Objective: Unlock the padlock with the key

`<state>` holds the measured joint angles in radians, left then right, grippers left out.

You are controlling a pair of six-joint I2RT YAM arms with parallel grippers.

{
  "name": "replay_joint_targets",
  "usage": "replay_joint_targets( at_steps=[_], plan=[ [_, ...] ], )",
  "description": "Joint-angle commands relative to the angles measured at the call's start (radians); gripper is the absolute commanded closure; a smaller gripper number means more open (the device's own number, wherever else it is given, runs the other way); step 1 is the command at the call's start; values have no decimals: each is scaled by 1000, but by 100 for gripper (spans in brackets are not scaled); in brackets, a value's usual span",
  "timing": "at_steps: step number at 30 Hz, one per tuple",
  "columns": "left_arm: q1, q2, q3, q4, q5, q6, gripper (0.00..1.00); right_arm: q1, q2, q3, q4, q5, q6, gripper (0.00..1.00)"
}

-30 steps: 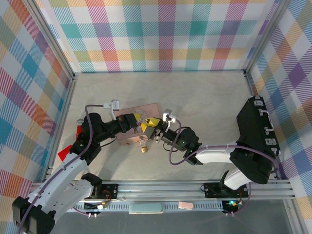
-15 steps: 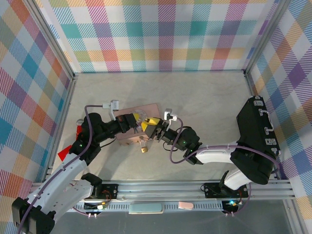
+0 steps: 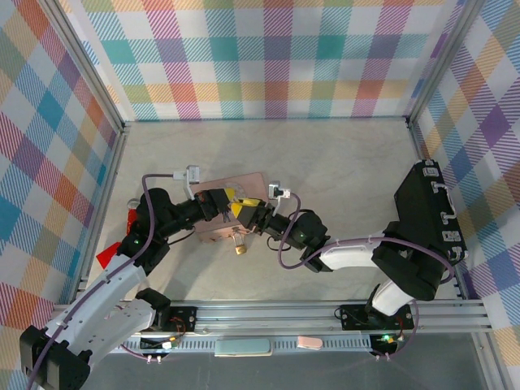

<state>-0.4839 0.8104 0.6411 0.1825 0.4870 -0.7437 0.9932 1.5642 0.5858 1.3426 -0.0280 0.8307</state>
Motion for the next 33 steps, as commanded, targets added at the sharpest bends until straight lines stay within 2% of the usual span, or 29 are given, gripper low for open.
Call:
replay_joint_targets(
  at_steps=[1, 7, 10, 20, 29, 33],
  plan=[
    [-13, -5, 2, 15, 3, 10, 100, -8, -28, 13, 64, 13, 10, 62],
    [-13, 12, -1, 26, 5, 4, 100, -7, -37, 12, 64, 7, 4, 55],
    [-14, 20, -3, 31, 10, 1, 100, -7, -38, 14, 64, 7, 6, 55],
    [-21, 22, -20, 38, 9, -8, 100, -7, -36, 27, 64, 6, 16, 65],
    [-29, 19, -32, 34, -2, -15, 100, -8, -49, 23, 64, 8, 23, 64],
    [-32, 14, -34, 34, -6, -18, 100, -7, -42, 26, 64, 2, 34, 67]
  ],
)
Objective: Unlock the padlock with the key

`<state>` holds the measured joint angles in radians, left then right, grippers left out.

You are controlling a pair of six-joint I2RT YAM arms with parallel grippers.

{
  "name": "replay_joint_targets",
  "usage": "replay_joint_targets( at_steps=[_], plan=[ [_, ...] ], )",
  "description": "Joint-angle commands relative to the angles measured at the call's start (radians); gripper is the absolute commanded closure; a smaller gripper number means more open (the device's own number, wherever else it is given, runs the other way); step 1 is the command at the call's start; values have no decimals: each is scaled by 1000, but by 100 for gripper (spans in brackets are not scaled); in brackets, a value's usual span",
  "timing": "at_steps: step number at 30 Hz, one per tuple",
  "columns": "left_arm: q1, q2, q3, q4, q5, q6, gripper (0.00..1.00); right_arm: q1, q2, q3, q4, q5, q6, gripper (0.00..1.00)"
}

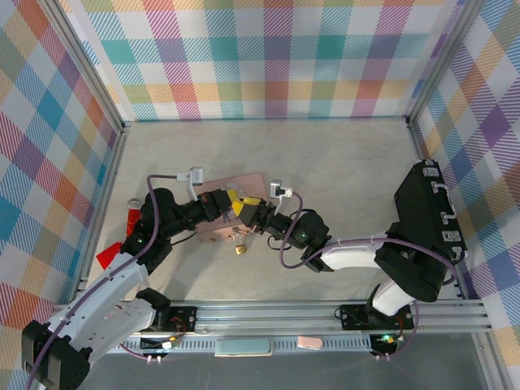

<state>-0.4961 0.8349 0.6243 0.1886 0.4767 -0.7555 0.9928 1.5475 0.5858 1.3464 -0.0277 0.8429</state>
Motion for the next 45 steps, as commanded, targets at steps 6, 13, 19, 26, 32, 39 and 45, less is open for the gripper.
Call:
replay_joint_targets(
  at_steps=[6, 13, 19, 26, 32, 39, 45],
  plan=[
    [-21, -11, -21, 25, 0, -5, 100, -8, -23, 28, 60, 2, 27, 74],
    [-24, -6, -23, 31, 3, -4, 100, -18, -23, 22, 60, 8, 37, 81],
    [-27, -1, -23, 40, 8, -8, 100, -28, -21, 19, 59, 8, 61, 87],
    [-30, 7, -23, 47, 4, -10, 100, -34, -23, 25, 41, 3, 82, 93],
    [-31, 8, -24, 47, -19, -9, 94, -36, -29, 36, 1, -9, 98, 99],
    [-30, -14, 9, -90, -109, 42, 64, -36, -102, 27, -182, 26, 34, 100],
    [-23, -59, 56, -305, -236, 119, 41, -36, -267, -2, -497, 98, -102, 100]
  ],
)
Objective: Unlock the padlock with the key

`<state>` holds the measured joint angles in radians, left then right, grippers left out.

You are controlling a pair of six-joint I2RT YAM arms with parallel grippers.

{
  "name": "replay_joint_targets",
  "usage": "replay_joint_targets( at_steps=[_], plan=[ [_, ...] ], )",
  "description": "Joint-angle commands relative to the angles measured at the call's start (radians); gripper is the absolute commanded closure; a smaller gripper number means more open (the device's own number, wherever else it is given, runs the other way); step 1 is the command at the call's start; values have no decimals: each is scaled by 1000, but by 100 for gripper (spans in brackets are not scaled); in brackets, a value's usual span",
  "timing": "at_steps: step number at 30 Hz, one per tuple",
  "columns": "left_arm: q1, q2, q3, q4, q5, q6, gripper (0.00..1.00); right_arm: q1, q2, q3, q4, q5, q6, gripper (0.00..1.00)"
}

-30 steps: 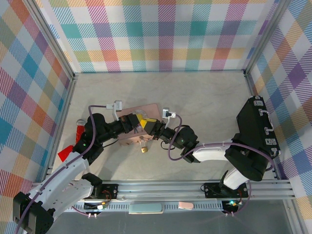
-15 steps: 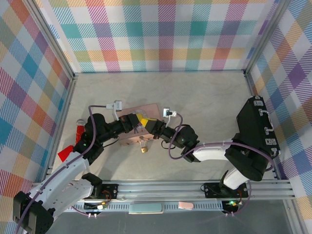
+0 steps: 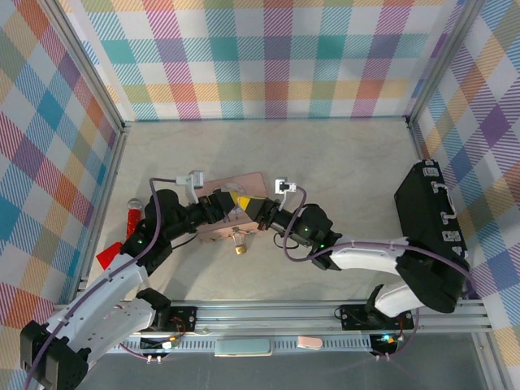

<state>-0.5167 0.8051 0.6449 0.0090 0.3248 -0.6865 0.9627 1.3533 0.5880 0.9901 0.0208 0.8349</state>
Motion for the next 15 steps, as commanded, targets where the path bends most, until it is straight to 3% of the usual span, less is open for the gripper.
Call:
replay_joint_targets(
  at_steps=[1, 4, 8, 10, 15],
  plan=[
    [-1, -35, 43, -158, -100, 59, 39, -5, -102, -7, -193, 54, -120, 100],
    [0, -38, 69, -264, -142, 98, 34, -6, -191, -21, -333, 77, -184, 100],
    [0, 48, 200, -613, -276, 114, 30, -6, -306, -18, -583, 106, -269, 100],
    [-11, 98, 236, -718, -282, 126, 30, -5, -355, -23, -679, 113, -296, 100],
    [-111, 74, 173, -739, -297, 109, 31, -3, -439, -80, -787, 124, -286, 100]
  ],
)
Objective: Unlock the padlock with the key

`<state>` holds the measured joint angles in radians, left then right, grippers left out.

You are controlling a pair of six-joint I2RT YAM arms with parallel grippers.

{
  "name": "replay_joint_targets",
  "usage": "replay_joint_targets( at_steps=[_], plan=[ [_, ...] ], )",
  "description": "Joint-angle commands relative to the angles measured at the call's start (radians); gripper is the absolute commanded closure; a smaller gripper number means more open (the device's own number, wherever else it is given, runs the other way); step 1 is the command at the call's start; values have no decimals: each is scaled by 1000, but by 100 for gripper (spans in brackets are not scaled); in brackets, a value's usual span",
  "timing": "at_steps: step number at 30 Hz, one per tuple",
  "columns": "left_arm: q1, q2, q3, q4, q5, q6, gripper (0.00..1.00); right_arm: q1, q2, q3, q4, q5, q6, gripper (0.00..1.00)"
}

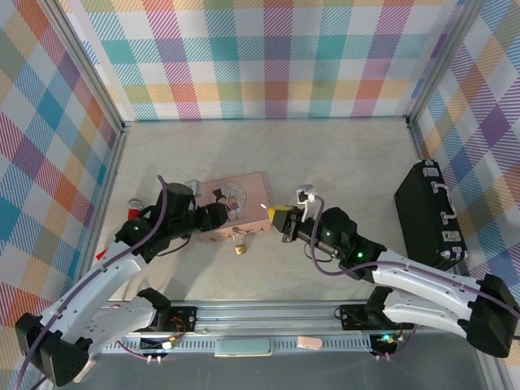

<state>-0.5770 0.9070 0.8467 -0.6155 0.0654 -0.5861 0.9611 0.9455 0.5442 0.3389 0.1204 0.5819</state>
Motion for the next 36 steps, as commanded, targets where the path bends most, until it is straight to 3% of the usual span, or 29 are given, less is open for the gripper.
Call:
replay_joint_targets(
  at_steps=[1, 10, 17, 27, 36],
  plan=[
    [-75, -38, -54, -103, -47, -5, 31, 0, -42, -55, -137, 25, -17, 100],
    [-253, -97, -319, 178, -152, -144, 30, 63, -35, -159, -54, 57, 81, 100],
    [-330, -15, -378, 376, -215, -102, 27, 96, -1, -201, 9, 72, 125, 100],
    [-346, 78, -473, 563, -315, -92, 33, 114, -59, -237, 21, 101, 126, 100],
    [-346, 117, -547, 702, -315, -130, 36, 115, -87, -240, 15, 108, 107, 100]
  ],
)
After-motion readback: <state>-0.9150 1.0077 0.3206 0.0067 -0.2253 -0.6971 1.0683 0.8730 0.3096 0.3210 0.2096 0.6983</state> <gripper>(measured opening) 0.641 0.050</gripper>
